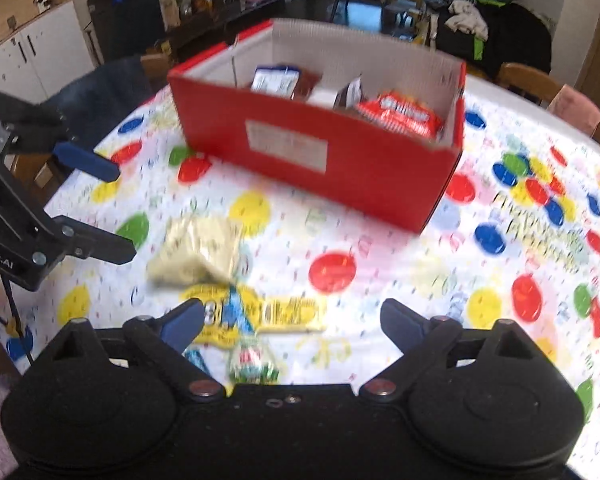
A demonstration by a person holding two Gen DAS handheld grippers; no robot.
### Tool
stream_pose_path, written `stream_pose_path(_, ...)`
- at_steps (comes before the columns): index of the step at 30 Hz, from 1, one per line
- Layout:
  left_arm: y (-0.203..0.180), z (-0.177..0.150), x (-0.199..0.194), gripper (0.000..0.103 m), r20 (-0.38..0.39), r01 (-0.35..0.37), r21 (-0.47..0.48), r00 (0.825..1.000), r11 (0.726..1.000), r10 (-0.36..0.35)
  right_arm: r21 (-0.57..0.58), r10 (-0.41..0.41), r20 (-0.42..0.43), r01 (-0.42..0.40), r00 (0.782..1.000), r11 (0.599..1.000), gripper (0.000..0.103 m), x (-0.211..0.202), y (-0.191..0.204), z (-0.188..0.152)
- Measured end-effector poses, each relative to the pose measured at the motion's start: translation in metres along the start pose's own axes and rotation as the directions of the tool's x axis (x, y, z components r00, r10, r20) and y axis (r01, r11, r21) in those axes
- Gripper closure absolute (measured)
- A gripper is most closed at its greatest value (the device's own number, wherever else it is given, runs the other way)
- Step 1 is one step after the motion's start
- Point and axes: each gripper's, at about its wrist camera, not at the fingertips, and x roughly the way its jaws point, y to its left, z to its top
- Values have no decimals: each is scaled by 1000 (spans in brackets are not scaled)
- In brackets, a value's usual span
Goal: Organize snacks
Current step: 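Move both open tools back toward the remaining snacks on the table, then grasp the cream packet with left tool while right tool grasps small green cup snack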
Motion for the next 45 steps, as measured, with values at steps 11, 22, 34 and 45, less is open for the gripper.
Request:
stream_pose_path(11, -5, 6, 31, 23, -56, -16, 108, 998, 994, 23, -28, 9, -62, -10, 998, 1000, 38, 20, 7, -25)
stream_pose_path(22, -7, 17, 53, 23, -90, 1, 136, 996, 991, 12, -44, 37, -91, -41, 995, 998, 61, 32, 16, -29)
stream_pose_path(34, 1, 22, 68, 48, -123, 24, 65, 992, 998, -16, -69, 16, -84, -22, 996, 997, 80, 34, 17, -28)
stream_pose_path(45, 5, 18, 62, 67, -97, -7, -28, 995, 1000, 4, 2, 31, -69, -31, 997, 1000, 86, 29, 9, -28)
